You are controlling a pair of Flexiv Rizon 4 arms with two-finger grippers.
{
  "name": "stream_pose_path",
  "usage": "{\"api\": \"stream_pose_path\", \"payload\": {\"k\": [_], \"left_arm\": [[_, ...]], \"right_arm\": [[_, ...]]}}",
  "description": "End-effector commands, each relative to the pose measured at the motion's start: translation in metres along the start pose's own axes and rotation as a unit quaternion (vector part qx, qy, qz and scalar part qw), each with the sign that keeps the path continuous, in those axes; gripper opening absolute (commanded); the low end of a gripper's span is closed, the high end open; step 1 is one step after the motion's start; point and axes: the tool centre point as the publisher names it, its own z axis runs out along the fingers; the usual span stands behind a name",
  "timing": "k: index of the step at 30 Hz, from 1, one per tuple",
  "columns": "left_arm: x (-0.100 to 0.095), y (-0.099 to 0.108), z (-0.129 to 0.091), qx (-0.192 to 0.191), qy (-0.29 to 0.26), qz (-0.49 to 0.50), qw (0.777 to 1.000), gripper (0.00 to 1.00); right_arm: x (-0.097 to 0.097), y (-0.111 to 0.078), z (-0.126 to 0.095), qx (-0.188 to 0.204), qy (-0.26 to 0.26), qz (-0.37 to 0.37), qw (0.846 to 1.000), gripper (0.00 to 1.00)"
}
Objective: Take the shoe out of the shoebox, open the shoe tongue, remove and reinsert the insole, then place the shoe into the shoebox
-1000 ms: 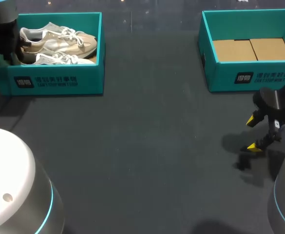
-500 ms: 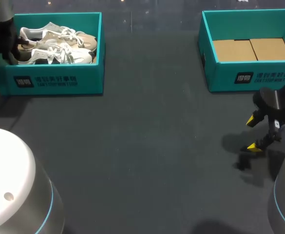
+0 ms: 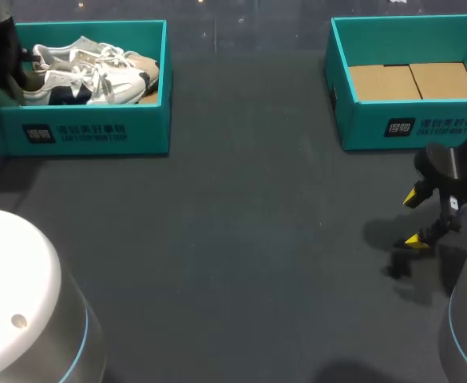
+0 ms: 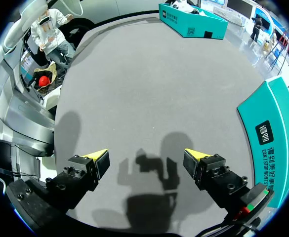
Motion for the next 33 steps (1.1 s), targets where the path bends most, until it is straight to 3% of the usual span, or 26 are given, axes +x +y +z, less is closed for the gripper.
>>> {"api": "stream_pose_path", "payload": {"k": [1, 10, 24, 33], "left_arm": [[0.007, -0.001, -0.018, -0.003, -0.006, -0.002, 1.000, 0.00], [0.011, -0.003, -0.054, -0.029, 0.011, -0.012, 0.999, 0.00], [0.008, -0.013, -0.116, -0.034, 0.013, -0.028, 0.999, 0.00], [0.004, -0.038, -0.159, -0.045, 0.016, -0.031, 0.998, 0.00]], "right_arm": [[0.002, -0.001, 0.000, 0.000, -0.002, 0.000, 1.000, 1.00], [0.002, -0.001, 0.000, 0.000, -0.002, 0.000, 1.000, 1.00], [0.002, -0.001, 0.000, 0.000, -0.002, 0.000, 1.000, 1.00], [0.002, -0.001, 0.000, 0.000, -0.002, 0.000, 1.000, 1.00]]}}
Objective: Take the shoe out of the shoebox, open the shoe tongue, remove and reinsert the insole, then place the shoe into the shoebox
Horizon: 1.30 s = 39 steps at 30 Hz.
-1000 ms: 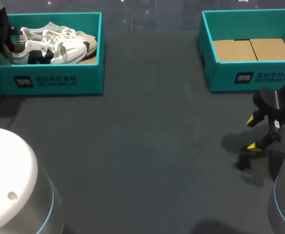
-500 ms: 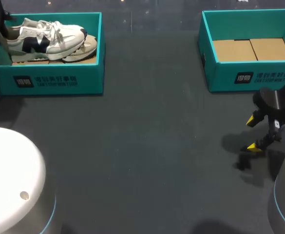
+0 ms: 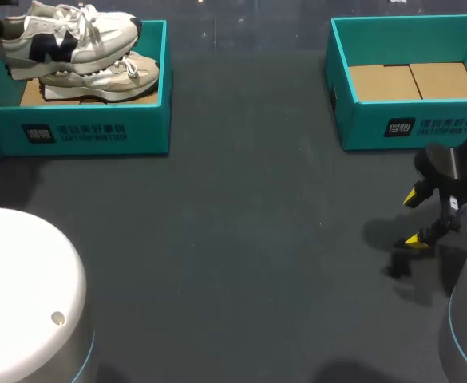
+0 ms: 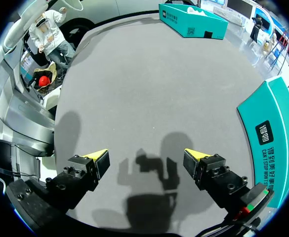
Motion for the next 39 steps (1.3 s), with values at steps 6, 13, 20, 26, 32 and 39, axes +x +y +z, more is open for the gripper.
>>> {"api": "stream_pose_path", "payload": {"k": [6, 13, 20, 26, 32, 39], "left_arm": [[-0.005, -0.059, -0.049, -0.020, 0.025, 0.002, 0.999, 0.00], [-0.013, -0.110, -0.064, -0.005, 0.032, 0.003, 0.999, 0.00], [-0.016, -0.122, -0.066, 0.000, 0.035, 0.000, 0.999, 0.00], [-0.016, -0.122, -0.066, 0.000, 0.035, 0.000, 0.999, 0.00], [-0.016, -0.122, -0.066, 0.000, 0.035, 0.000, 0.999, 0.00], [-0.023, -0.145, -0.068, 0.003, 0.036, 0.013, 0.999, 0.00]], "right_arm": [[0.002, -0.001, 0.000, 0.000, -0.002, 0.000, 1.000, 1.00], [0.002, -0.001, 0.000, 0.000, -0.002, 0.000, 1.000, 1.00], [0.002, -0.001, 0.000, 0.000, -0.002, 0.000, 1.000, 1.00], [0.002, -0.001, 0.000, 0.000, -0.002, 0.000, 1.000, 1.00], [0.002, -0.001, 0.000, 0.000, -0.002, 0.000, 1.000, 1.00], [0.002, -0.001, 0.000, 0.000, -0.002, 0.000, 1.000, 1.00]]}}
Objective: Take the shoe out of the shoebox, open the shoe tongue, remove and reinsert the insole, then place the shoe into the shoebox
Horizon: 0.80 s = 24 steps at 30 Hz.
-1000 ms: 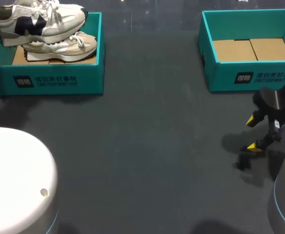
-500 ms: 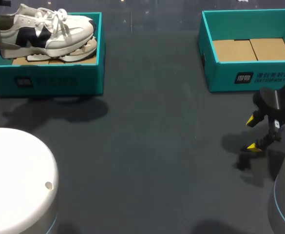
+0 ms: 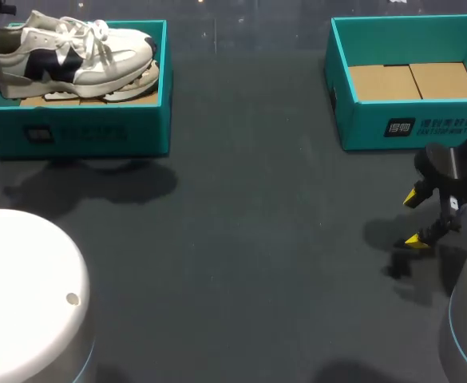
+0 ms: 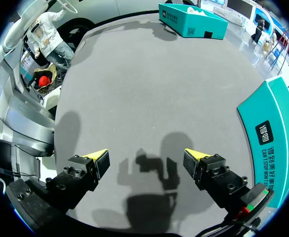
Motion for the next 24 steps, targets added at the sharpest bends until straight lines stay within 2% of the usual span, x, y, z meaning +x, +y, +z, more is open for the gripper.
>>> {"api": "stream_pose_path", "payload": {"k": [1, 2, 5, 12, 14, 19, 24], "left_arm": [[-0.010, -0.034, -0.006, 0.006, -0.001, 0.018, 1.000, 0.00], [-0.016, -0.044, -0.007, 0.018, -0.003, 0.023, 1.000, 0.00], [-0.033, -0.077, -0.009, 0.016, 0.005, 0.053, 0.998, 0.00], [-0.069, -0.142, -0.004, -0.012, 0.038, 0.087, 0.995, 0.00], [-0.079, -0.154, 0.000, 0.004, 0.031, 0.103, 0.994, 0.00], [-0.100, -0.183, 0.009, 0.001, 0.040, 0.111, 0.993, 0.00], [-0.117, -0.202, 0.017, 0.022, 0.033, 0.124, 0.992, 0.00]], "right_arm": [[0.002, -0.001, 0.000, 0.000, -0.002, 0.000, 1.000, 1.00], [0.002, -0.001, 0.000, 0.000, -0.002, 0.000, 1.000, 1.00], [0.002, -0.001, 0.000, 0.000, -0.002, 0.000, 1.000, 1.00], [0.002, -0.001, 0.000, 0.000, -0.002, 0.000, 1.000, 1.00], [0.002, -0.001, 0.000, 0.000, -0.002, 0.000, 1.000, 1.00], [0.002, -0.001, 0.000, 0.000, -0.002, 0.000, 1.000, 1.00], [0.002, -0.001, 0.000, 0.000, -0.002, 0.000, 1.000, 1.00]]}}
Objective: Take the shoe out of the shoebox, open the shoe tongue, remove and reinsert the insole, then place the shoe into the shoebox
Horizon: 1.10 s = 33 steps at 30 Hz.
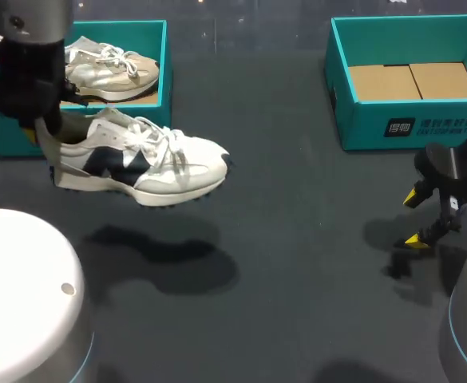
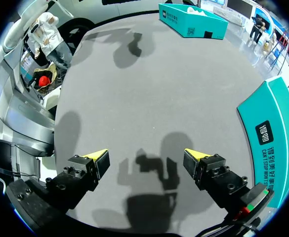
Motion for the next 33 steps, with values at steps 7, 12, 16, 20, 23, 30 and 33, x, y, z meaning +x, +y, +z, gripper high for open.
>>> {"api": "stream_pose_path", "payload": {"k": [7, 12, 16, 20, 23, 30, 33], "left_arm": [[-0.042, -0.023, 0.018, -0.003, 0.014, 0.011, 1.000, 0.00], [-0.071, -0.022, 0.024, 0.017, 0.012, 0.015, 1.000, 0.00], [-0.095, -0.017, 0.028, 0.011, 0.019, 0.010, 1.000, 0.00], [-0.119, -0.013, 0.034, 0.019, 0.012, -0.002, 1.000, 0.00], [-0.137, -0.011, 0.037, 0.023, 0.010, -0.008, 1.000, 0.00], [-0.177, -0.004, 0.047, 0.023, 0.017, -0.024, 0.999, 0.00], [-0.188, -0.004, 0.053, 0.019, 0.022, -0.027, 0.999, 0.00]], "right_arm": [[0.002, -0.001, 0.000, 0.000, -0.002, 0.000, 1.000, 1.00], [0.002, -0.001, 0.000, 0.000, -0.002, 0.000, 1.000, 1.00], [0.002, -0.001, 0.000, 0.000, -0.002, 0.000, 1.000, 1.00], [0.002, -0.001, 0.000, 0.000, -0.002, 0.000, 1.000, 1.00], [0.002, -0.001, 0.000, 0.000, -0.002, 0.000, 1.000, 1.00], [0.002, -0.001, 0.000, 0.000, -0.002, 0.000, 1.000, 1.00], [0.002, -0.001, 0.000, 0.000, -0.002, 0.000, 1.000, 1.00]]}}
